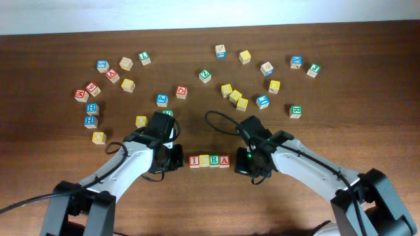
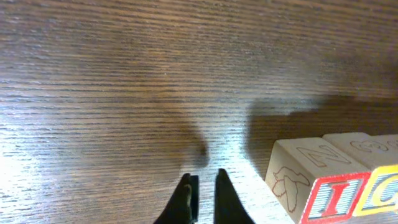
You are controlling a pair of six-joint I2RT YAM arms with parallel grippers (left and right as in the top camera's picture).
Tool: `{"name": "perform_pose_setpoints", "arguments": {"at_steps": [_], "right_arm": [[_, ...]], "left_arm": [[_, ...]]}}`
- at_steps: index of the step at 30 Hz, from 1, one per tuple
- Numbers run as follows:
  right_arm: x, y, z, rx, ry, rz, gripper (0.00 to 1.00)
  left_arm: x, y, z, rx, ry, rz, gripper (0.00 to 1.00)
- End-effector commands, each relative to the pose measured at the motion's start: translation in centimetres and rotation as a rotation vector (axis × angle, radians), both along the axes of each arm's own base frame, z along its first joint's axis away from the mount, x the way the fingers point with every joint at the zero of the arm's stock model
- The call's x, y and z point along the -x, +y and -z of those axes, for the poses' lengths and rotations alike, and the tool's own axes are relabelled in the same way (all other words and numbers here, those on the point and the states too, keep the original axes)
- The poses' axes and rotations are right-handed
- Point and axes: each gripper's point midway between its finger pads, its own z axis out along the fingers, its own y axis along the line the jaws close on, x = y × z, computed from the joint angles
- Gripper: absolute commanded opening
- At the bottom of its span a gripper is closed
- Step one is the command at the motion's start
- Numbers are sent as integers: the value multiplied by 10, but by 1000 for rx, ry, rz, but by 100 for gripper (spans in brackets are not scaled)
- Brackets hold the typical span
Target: Spell out ICRA
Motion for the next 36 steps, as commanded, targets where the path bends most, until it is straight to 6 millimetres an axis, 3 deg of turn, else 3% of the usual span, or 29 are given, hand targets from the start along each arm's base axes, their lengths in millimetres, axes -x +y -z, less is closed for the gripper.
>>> {"name": "perform_pose_setpoints", "arguments": {"at_steps": [1, 8, 16, 21, 26, 36], "right_arm": [[-2, 15, -8, -41, -22, -70, 4], [2, 35, -10, -55, -69, -162, 4], [5, 32, 7, 31, -67, -158, 4], [5, 32, 0, 32, -66, -160, 4], [14, 44, -3, -41, -22, -169, 4], [8, 55, -3, -43, -80, -164, 4]], "left_arm": [[3, 2, 2, -12, 8, -13, 6], [2, 2, 2, -13, 12, -42, 5], [2, 4, 2, -20, 10, -42, 5], [3, 4, 2, -20, 14, -42, 0], [4, 3, 2, -17, 19, -41, 0], [6, 2, 2, -6, 27, -40, 2]]}}
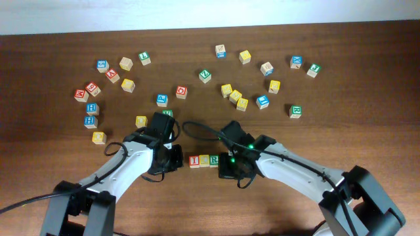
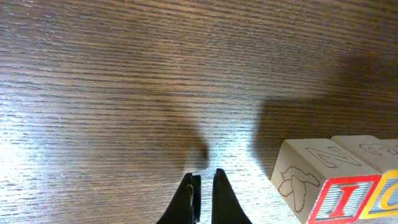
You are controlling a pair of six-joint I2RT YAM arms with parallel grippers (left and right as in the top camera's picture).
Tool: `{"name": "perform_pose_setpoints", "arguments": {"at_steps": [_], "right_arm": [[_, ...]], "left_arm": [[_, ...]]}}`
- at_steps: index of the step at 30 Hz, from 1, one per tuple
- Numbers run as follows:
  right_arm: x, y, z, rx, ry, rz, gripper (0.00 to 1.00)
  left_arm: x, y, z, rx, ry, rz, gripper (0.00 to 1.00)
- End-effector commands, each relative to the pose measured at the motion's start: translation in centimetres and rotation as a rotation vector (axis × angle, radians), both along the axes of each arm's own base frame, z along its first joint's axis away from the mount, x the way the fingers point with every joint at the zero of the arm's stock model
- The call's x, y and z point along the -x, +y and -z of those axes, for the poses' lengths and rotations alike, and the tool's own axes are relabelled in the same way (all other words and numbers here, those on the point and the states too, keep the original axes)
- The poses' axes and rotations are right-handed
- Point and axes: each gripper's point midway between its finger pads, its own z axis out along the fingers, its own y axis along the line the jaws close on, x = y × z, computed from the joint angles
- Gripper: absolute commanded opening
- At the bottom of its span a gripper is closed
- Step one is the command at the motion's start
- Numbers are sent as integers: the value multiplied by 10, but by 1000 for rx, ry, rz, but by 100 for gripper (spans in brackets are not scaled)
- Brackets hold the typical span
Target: Spell out ICRA
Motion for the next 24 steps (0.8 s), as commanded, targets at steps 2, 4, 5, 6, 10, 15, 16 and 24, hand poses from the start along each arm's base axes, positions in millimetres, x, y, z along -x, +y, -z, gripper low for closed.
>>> {"name": "perform_pose_setpoints", "arguments": {"at_steps": [2, 4, 5, 6, 10, 15, 16, 24], "right_arm": [[-4, 4, -4, 11, -35, 6, 4], [-5, 3, -4, 12, -36, 7, 4], [-6, 3, -3, 17, -42, 9, 4], [-7, 2, -3, 22, -46, 10, 4], [-9, 1, -3, 26, -56, 13, 4], [-14, 6, -5, 6, -78, 14, 4], [-14, 6, -5, 6, -79, 14, 4], [-13, 8, -6, -8, -65, 39, 4]], "left_arm": [[3, -1, 1, 6, 9, -3, 2], [3, -1, 1, 6, 9, -3, 2], [3, -1, 1, 6, 9, -3, 2], [3, -1, 1, 6, 9, -3, 2], [3, -1, 1, 6, 9, -3, 2], [3, -1, 1, 6, 9, -3, 2], [3, -1, 1, 6, 9, -3, 2], [3, -1, 1, 6, 9, -3, 2]]}}
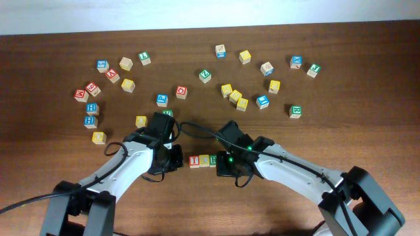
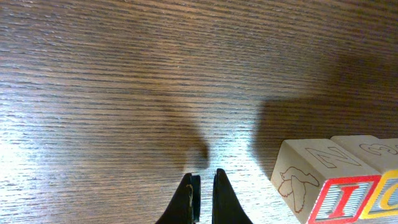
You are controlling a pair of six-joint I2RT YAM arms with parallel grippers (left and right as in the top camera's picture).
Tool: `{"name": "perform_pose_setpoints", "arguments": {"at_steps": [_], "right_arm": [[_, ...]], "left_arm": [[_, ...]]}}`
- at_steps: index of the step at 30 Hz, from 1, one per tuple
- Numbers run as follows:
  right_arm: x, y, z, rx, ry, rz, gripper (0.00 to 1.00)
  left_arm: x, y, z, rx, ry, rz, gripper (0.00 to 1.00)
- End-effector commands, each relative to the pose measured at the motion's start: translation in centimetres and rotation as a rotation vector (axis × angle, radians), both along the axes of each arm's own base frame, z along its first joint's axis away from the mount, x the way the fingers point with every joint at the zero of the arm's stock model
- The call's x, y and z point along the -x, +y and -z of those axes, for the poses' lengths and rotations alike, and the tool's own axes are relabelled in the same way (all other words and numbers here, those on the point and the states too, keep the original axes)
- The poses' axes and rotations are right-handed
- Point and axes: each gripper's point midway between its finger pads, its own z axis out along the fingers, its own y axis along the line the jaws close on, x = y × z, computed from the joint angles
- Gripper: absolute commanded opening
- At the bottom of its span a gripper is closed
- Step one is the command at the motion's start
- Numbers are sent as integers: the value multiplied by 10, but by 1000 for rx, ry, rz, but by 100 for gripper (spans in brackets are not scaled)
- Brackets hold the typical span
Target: Spell out ICRA
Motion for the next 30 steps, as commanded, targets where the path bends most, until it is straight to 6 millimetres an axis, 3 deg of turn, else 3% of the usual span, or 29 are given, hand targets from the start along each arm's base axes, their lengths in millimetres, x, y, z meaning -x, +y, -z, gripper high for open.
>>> {"name": "perform_pose_setpoints", "arguments": {"at_steps": [1, 21, 26, 28, 30], "right_arm": [[-2, 6, -5, -18, -5, 19, 4], [-1, 15, -8, -66, 13, 30, 4], [16, 2, -7, -18, 84, 24, 4], [15, -2, -20, -3, 60, 0, 4], [6, -23, -33, 85, -1, 40, 4]], "left_arm": [[3, -1, 1, 6, 9, -3, 2], [2, -2, 1, 7, 5, -3, 1], [3, -2, 1, 6, 10, -2, 0], [4, -4, 1, 12, 11, 12, 0], [7, -10, 1, 13, 9, 35, 0]]}}
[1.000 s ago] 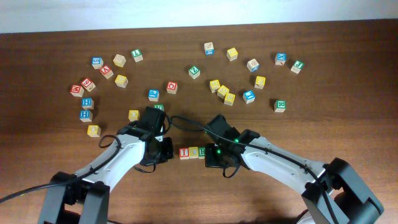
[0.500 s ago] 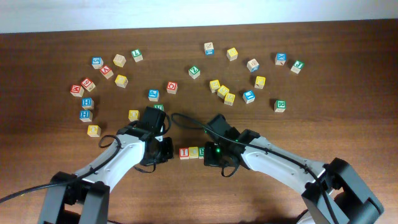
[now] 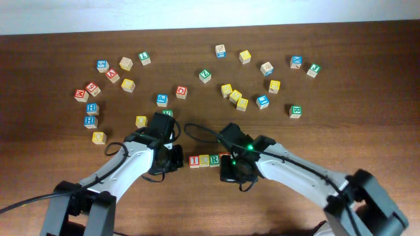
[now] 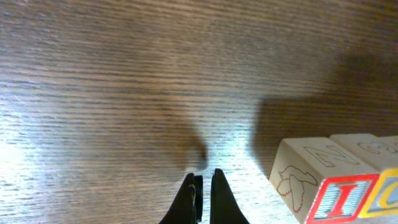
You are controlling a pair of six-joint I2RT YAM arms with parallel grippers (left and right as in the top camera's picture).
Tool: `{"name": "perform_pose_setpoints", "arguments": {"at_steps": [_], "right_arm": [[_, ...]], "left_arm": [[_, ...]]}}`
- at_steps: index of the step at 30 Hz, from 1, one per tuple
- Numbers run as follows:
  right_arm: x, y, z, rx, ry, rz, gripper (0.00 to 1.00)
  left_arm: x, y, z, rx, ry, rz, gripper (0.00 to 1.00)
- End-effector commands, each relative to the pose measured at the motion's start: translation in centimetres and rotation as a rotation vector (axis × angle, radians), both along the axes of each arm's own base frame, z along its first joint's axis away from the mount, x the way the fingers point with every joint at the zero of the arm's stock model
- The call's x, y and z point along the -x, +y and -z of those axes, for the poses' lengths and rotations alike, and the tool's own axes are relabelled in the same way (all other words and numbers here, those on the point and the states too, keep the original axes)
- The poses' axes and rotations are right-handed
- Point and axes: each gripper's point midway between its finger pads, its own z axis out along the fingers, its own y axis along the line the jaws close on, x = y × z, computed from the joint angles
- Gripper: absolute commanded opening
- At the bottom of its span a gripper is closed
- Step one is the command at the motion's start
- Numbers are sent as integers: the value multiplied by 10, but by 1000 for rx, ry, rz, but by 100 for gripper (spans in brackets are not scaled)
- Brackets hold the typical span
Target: Spell out ICRA
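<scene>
A short row of letter blocks lies at the table's front centre. It shows the red I (image 3: 195, 160), the yellow C (image 3: 205, 160) and the green R (image 3: 214, 159). My right gripper (image 3: 227, 165) sits on the row's right end and covers the A block; only a sliver of red shows there. Whether its jaws are open or shut cannot be made out. My left gripper (image 3: 177, 161) rests just left of the I, shut on nothing. In the left wrist view its fingertips (image 4: 202, 194) are together on bare wood, with the I block (image 4: 329, 198) to their right.
Several loose letter blocks are scattered over the back half of the table, one cluster at the left (image 3: 98, 92) and another at the right (image 3: 249, 95). A yellow block (image 3: 141, 121) and a green one (image 3: 168, 113) lie close behind the left arm.
My right gripper has shifted slightly to the right and toward the front, so the R block shows more fully. The left gripper stays shut in the same place.
The whole row I, C, R, A showed, with my right gripper just off its right end. Then the right gripper covered the A, then part of the R as well. Now it has eased back to the A end. The left gripper stayed shut beside the I throughout.
</scene>
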Motion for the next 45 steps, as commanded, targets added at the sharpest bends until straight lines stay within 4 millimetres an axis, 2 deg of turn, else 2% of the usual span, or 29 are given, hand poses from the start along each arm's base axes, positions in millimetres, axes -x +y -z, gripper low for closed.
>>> {"name": "perform_pose_setpoints", "arguments": {"at_steps": [1, 3, 5, 6, 8, 11, 14, 19, 23, 28, 32, 38, 42, 45], "right_arm": [[-25, -22, -29, 81, -135, 37, 4], [-35, -45, -27, 132, -136, 99, 4], [-51, -53, -28, 122, -171, 116, 4], [-59, -48, -29, 102, -203, 110, 4], [-63, -41, -26, 76, -206, 107, 4], [-64, -39, -6, 92, -167, 108, 4], [-65, -21, 10, 24, -123, 92, 4], [-65, -11, 9, -24, -115, 79, 4], [-60, 7, 6, -48, -141, 30, 4], [-59, 9, 6, -49, -143, 25, 4], [-60, 8, 6, -43, -149, 23, 4], [-60, 6, 7, -37, -144, 22, 4], [-59, 3, 8, -24, -141, 24, 4], [-56, -2, 10, 0, -131, 27, 4]], "left_arm": [[6, -11, 1, 12, 4, 38, 0], [4, -17, 0, 19, -12, 54, 0], [2, -23, -1, 27, -33, 69, 0], [0, -26, -1, 32, -43, 76, 0], [-3, -27, -2, 37, -57, 76, 0], [-8, -29, -3, 46, -78, 77, 0], [-11, -30, -4, 51, -91, 77, 0], [-12, -33, -2, 59, -89, 80, 0], [-11, -47, -2, 136, -75, 99, 0], [-2, -61, -2, 136, -74, 157, 0], [-2, -58, -1, 117, -76, 156, 0], [-5, -42, -1, 27, -78, 137, 0], [-20, -16, -29, -66, -85, 74, 0], [-29, -15, -51, -51, -123, 58, 0]]}}
